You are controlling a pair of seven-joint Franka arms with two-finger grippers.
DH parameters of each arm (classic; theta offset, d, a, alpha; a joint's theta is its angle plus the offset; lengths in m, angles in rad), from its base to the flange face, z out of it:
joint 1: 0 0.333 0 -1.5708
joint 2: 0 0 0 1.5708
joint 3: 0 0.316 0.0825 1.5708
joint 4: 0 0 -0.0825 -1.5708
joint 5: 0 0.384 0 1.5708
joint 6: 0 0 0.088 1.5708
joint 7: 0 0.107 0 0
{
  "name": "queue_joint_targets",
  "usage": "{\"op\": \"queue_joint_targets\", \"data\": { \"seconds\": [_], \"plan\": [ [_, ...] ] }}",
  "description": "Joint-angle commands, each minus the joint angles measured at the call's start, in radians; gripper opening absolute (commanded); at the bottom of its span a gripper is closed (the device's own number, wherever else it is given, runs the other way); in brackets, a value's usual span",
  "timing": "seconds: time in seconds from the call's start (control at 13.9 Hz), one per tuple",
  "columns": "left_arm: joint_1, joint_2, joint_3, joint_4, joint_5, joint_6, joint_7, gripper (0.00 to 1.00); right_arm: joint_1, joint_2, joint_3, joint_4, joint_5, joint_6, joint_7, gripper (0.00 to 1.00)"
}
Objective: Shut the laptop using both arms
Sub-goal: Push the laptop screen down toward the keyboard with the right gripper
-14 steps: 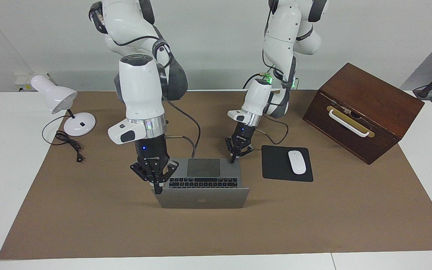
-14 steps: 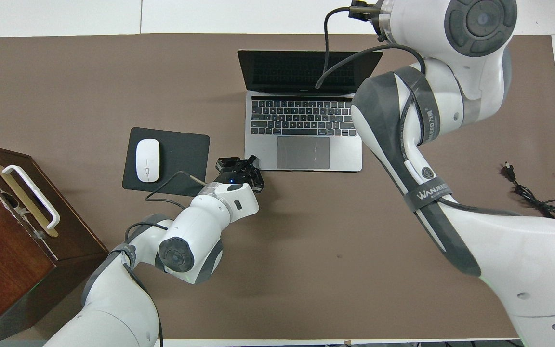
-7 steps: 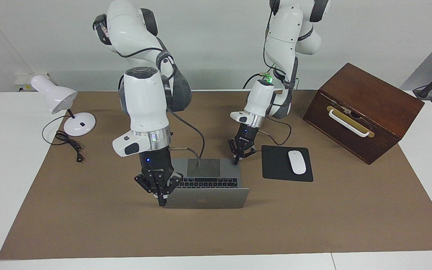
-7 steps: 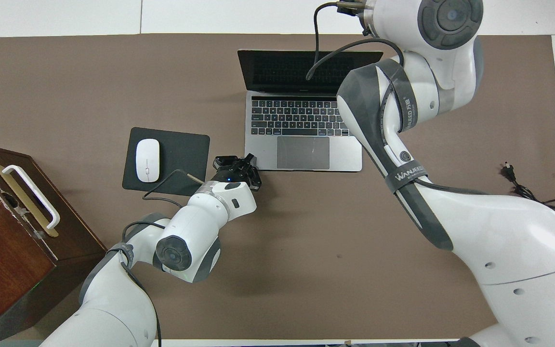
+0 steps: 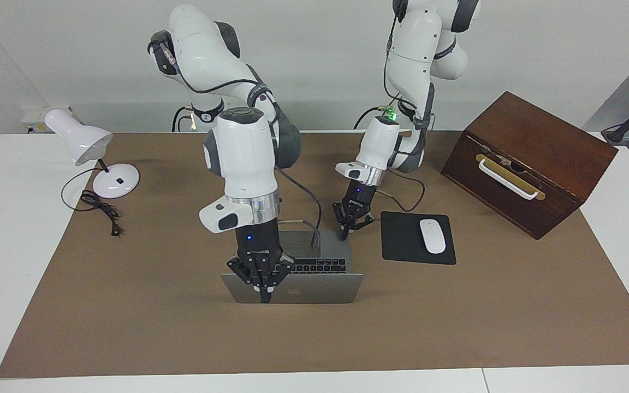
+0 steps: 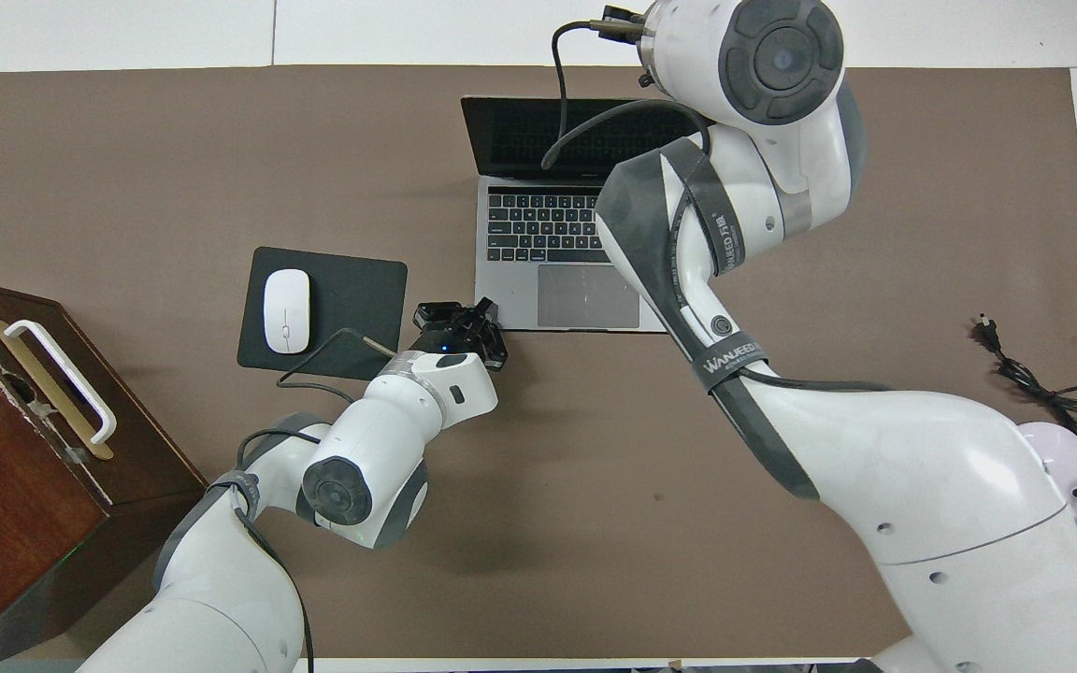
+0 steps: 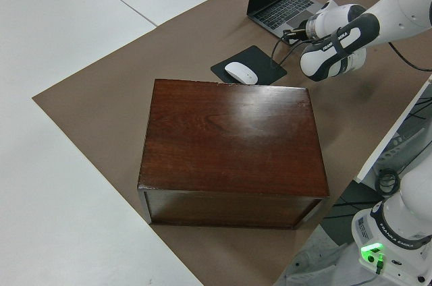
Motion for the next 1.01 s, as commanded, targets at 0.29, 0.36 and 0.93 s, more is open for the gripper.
{"op": "queue_joint_targets", "data": {
  "seconds": [0.29, 0.36, 0.93],
  "plan": [
    [0.013, 0.034, 0.0, 0.011, 0.013, 0.012, 0.022, 0.0, 0.017, 0.024, -0.012, 0.036, -0.023, -0.001, 0.055, 0.0],
    [0.013, 0.034, 0.002, 0.011, 0.013, 0.012, 0.022, 0.0, 0.016, 0.027, -0.012, 0.036, -0.025, 0.002, 0.055, 0.0],
    [0.013, 0.034, 0.002, 0.011, 0.013, 0.012, 0.022, 0.0, 0.019, 0.036, 0.007, 0.036, -0.022, 0.007, 0.052, 0.0]
  ]
}}
